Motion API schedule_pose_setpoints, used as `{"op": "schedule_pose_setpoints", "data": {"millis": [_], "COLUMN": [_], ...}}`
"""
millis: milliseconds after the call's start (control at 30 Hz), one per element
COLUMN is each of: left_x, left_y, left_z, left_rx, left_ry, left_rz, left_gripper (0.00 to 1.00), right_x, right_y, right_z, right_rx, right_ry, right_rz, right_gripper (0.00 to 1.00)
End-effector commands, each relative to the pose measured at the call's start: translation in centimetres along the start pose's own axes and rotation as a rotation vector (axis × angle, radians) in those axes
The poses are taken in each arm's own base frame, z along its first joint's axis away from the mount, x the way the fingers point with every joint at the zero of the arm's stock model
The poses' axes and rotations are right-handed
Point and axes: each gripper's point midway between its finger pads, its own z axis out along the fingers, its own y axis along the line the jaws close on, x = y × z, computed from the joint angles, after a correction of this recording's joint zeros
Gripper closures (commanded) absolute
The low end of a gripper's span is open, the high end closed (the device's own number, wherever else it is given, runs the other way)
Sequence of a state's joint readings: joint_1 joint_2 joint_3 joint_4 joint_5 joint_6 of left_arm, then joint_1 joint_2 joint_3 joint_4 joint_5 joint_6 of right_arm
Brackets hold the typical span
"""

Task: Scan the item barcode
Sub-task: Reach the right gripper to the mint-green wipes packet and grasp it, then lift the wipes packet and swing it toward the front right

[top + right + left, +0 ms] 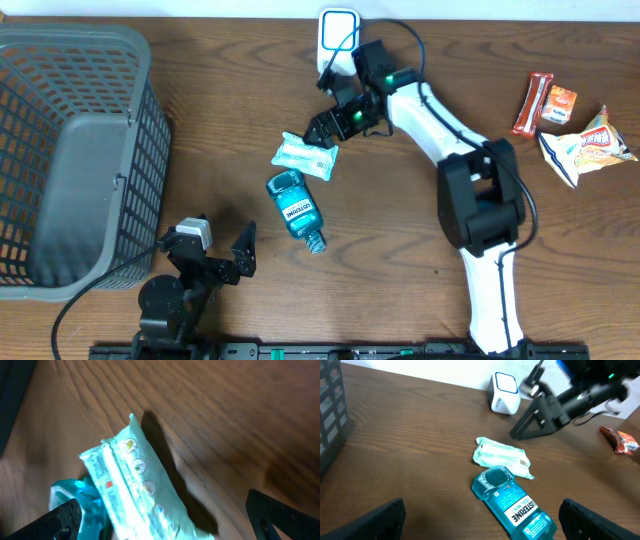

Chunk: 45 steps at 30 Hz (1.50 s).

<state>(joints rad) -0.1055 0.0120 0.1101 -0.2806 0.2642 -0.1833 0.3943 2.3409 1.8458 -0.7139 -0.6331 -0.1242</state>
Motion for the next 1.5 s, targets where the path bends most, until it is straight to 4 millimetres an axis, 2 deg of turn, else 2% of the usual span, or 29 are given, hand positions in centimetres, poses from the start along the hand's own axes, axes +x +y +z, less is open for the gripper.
{"op": "schedule_pose_setpoints", "data": {"millis": [0,133,267,300,333,400,433,467,500,733,867,1067,1133,1300,1400,1467], "left_x": [1.1,1.1,1.1,1.1,1.1,1.1,1.1,1.1,1.1,1.1,1.1,1.1,1.1,1.1,1.1,1.1], "left_y": [0.2,0.2,0.2,0.2,0.2,0.2,0.2,0.2,0.2,0.2,0.2,0.2,0.2,0.2,0.2,0.2], "left_z": [0.2,0.2,0.2,0.2,0.2,0.2,0.2,0.2,0.2,0.2,0.2,0.2,0.2,0.2,0.2,0.2], "left_rx": [0.002,0.002,0.002,0.002,0.002,0.002,0.002,0.002,0.002,0.002,0.002,0.002,0.002,0.002,0.002,0.002], "left_ry": [0.032,0.032,0.032,0.032,0.032,0.032,0.032,0.032,0.032,0.032,0.032,0.032,0.032,0.032,0.032,0.032], "left_rz": [-0.01,-0.01,-0.01,-0.01,-0.01,-0.009,-0.01,-0.01,-0.01,-0.01,-0.01,-0.01,-0.01,-0.01,-0.01,-0.01], "left_gripper": [0.02,0.02,0.02,0.02,0.02,0.02,0.02,0.02,0.02,0.02,0.02,0.02,0.03,0.02,0.02,0.02], "right_x": [0.6,1.6,3.5,4.2,4.9,6.2,7.0,7.3,7.5,8.9,9.2,6.0,4.8,1.9,1.2,1.5], "right_y": [1.7,2.0,2.1,1.9,1.6,0.8,0.2,-0.2,-0.4,-2.6,-3.4,-1.6,-0.8,3.8,7.0,9.0], "right_z": [2.4,4.4,5.7,5.9,5.8,5.6,5.3,5.1,4.9,2.8,0.1,-6.3,-8.6,-15.2,-19.2,-21.7], "right_rx": [-0.09,-0.099,-0.09,-0.08,-0.058,-0.004,0.026,0.037,0.042,0.066,0.048,-0.047,-0.031,-0.002,0.021,0.05], "right_ry": [0.014,0.048,0.118,0.142,0.171,0.227,0.26,0.27,0.277,0.313,0.31,0.178,0.128,-0.007,-0.074,-0.106], "right_rz": [-0.028,-0.035,-0.033,-0.036,-0.032,-0.008,0.012,0.022,0.031,0.213,0.333,0.376,0.35,0.235,0.172,0.154], "right_gripper": [0.01,0.03,0.16,0.22,0.31,0.59,0.82,0.95,0.99,0.99,0.99,0.99,0.99,0.98,0.98,0.98]}}
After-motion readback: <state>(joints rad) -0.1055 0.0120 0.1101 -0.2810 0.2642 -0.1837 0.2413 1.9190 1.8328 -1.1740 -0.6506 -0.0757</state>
